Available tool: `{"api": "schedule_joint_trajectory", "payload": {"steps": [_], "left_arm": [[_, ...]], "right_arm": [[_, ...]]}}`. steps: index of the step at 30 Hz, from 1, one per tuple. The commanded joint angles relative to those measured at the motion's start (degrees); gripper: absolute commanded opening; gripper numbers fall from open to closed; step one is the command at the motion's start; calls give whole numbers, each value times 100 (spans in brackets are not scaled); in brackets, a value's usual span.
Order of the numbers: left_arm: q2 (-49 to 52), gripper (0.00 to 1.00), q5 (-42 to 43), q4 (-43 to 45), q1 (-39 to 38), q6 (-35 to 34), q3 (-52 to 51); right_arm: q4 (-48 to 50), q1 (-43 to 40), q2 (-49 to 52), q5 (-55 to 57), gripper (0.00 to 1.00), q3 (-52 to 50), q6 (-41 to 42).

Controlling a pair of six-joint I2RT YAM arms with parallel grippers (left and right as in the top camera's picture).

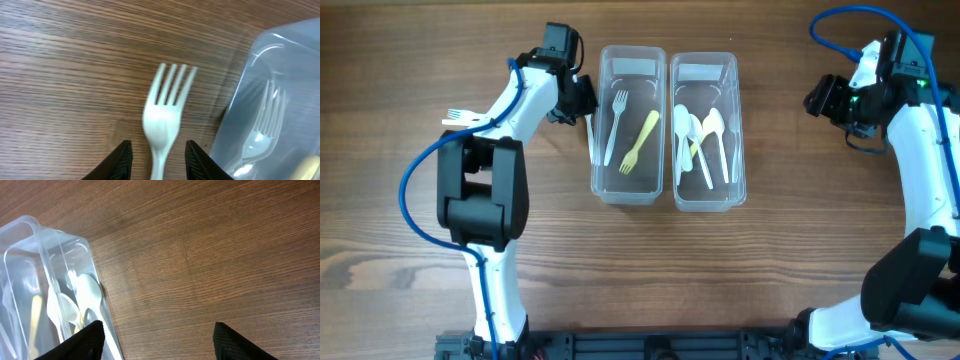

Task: Pack container
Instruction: 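Carry the yellow fork into the left container and release, then move the left gripper back and grasp a white fork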

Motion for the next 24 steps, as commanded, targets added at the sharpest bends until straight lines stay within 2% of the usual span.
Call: {"api": "schedule_joint_trajectory", "payload": {"steps": [1,12,16,24], "left_arm": [[197,36,92,31,-168,31,37],[356,34,-243,-96,-166,31,37],[356,20,-369,-142,-164,31,37],[330,8,-494,-249,-138,33,39]], "right_arm": [[15,13,74,-96,70,-20,85],[20,13,74,-96,69,-20,85],[20,13,74,-96,69,-20,83],[17,13,74,-96,69,-20,85]]}}
